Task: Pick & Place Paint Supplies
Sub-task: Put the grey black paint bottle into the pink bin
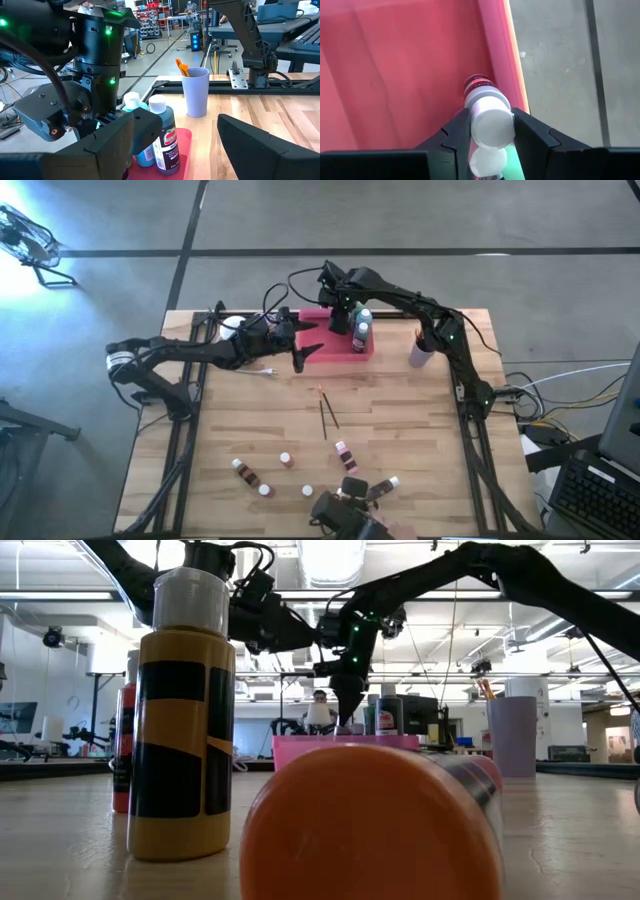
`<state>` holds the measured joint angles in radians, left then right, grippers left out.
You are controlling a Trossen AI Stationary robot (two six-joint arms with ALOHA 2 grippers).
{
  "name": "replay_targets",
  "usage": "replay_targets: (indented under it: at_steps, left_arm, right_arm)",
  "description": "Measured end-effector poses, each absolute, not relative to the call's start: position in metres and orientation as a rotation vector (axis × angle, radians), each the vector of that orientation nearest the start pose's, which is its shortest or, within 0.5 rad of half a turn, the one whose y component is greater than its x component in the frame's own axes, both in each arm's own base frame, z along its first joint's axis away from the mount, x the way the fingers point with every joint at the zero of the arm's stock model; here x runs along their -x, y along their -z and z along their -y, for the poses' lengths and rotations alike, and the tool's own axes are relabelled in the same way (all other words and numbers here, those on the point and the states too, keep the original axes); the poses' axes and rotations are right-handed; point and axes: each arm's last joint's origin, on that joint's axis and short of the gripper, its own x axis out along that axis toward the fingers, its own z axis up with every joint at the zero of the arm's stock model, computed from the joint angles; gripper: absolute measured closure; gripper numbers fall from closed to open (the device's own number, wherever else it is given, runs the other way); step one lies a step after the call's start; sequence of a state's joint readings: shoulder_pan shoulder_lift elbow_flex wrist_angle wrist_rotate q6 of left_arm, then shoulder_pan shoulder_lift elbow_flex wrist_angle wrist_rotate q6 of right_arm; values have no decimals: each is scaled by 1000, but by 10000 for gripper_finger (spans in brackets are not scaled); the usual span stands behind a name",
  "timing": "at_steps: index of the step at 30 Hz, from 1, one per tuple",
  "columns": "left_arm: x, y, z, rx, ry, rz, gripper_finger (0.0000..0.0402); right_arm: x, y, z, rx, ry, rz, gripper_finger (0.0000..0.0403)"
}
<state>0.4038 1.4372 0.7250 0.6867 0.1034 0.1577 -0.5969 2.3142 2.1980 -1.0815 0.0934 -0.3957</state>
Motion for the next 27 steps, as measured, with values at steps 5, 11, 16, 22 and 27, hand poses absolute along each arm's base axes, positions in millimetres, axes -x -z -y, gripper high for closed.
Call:
replay_targets:
  at_steps: [5, 11, 16, 22, 27]
  left_arm:
    - [-283, -248, -117, -150, -298, -49, 110]
    - [-283, -248, -117, -150, -298, -48, 110]
    - [-283, -248, -117, -150, -298, -48, 110]
    - [-283, -248, -117, -150, -298, -48, 110]
    - [-283, -248, -117, -150, -298, -48, 110]
  right_arm:
    - [-400, -237, 275, 21, 339, -1256, 286]
    - [-400, -235, 275, 22, 341, -1255, 272]
    - [-399, -229, 275, 23, 334, -1270, 264]
    - [-399, -222, 275, 28, 338, -1271, 277]
    - [-400, -222, 276, 36, 347, -1263, 260]
